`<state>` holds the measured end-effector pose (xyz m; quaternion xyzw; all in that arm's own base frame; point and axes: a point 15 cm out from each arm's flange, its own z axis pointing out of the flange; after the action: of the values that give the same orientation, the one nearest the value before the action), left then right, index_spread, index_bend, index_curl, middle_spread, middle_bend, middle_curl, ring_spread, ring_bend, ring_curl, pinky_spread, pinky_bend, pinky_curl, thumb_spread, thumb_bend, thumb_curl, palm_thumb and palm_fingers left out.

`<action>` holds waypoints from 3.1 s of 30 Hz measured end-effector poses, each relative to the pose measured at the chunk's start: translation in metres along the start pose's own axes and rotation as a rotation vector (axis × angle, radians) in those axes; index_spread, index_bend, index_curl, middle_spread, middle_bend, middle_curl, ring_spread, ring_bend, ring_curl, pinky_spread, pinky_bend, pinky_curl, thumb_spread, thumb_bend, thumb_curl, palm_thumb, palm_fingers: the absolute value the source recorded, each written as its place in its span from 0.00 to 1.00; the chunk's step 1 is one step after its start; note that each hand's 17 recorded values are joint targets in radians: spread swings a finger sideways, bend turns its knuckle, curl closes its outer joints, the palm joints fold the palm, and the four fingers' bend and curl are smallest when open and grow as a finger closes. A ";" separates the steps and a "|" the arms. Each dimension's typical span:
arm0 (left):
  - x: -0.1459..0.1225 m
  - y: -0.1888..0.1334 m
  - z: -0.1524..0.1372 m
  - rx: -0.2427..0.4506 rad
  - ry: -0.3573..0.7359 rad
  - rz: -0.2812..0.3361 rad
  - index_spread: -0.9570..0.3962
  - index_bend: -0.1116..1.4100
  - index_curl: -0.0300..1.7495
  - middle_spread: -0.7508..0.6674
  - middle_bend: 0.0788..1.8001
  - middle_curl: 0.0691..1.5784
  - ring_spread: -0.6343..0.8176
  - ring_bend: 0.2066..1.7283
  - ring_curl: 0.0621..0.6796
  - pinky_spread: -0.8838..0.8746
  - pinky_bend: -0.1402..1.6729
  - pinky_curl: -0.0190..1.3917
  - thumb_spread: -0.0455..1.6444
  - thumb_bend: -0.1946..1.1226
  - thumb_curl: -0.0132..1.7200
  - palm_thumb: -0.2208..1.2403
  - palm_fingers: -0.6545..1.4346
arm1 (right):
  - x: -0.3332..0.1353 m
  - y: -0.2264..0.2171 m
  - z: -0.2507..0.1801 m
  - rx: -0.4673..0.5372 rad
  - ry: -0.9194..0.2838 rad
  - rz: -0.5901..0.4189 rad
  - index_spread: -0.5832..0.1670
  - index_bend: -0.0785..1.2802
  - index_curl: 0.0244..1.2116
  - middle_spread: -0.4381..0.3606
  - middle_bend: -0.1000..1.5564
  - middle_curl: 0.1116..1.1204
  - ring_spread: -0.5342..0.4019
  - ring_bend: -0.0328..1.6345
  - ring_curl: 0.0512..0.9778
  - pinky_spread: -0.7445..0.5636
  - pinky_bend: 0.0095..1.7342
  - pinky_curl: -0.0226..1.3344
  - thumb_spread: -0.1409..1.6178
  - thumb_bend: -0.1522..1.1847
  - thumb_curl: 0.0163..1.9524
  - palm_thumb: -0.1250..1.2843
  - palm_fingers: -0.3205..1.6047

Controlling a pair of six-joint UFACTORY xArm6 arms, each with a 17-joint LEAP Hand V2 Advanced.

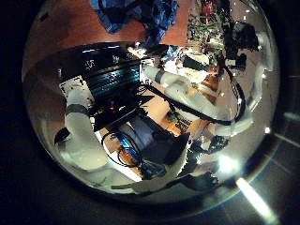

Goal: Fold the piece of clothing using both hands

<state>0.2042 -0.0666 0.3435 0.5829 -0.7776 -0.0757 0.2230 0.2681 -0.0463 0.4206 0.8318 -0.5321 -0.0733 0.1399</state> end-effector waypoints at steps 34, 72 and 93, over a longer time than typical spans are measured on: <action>0.029 -0.116 0.079 0.162 -0.232 0.219 0.65 0.17 0.19 0.72 0.06 0.16 0.75 0.27 0.24 0.79 0.27 0.25 0.66 0.13 0.16 0.23 0.32 | -0.005 -0.034 0.035 -0.064 -0.110 0.061 0.30 0.17 0.20 0.59 0.20 0.24 0.76 0.29 0.20 0.83 0.25 0.23 0.72 0.09 0.09 0.07 0.23; 0.011 -0.203 0.147 0.158 -0.426 0.201 0.54 0.29 0.26 0.39 0.39 0.31 0.28 0.46 0.35 0.44 0.29 0.24 0.65 0.19 0.22 0.49 0.83 | -0.001 -0.019 0.044 -0.058 -0.170 0.121 0.32 0.17 0.20 0.59 0.19 0.24 0.76 0.28 0.21 0.84 0.23 0.23 0.73 0.09 0.09 0.08 0.24; -0.020 -0.218 0.070 0.208 -0.458 0.130 0.22 0.45 0.54 0.16 0.56 0.52 0.12 0.74 0.74 0.15 0.67 0.47 0.66 0.15 0.34 0.68 0.81 | 0.005 -0.028 0.115 -0.137 -0.210 0.140 0.37 0.18 0.18 0.48 0.29 0.30 0.47 0.46 0.30 0.71 0.29 0.24 0.78 0.16 0.13 0.32 0.32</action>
<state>0.3682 -0.1252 0.1944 0.5191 -0.8473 -0.1110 -0.0158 0.2627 -0.0577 0.3024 0.7688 -0.5944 -0.1863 0.1447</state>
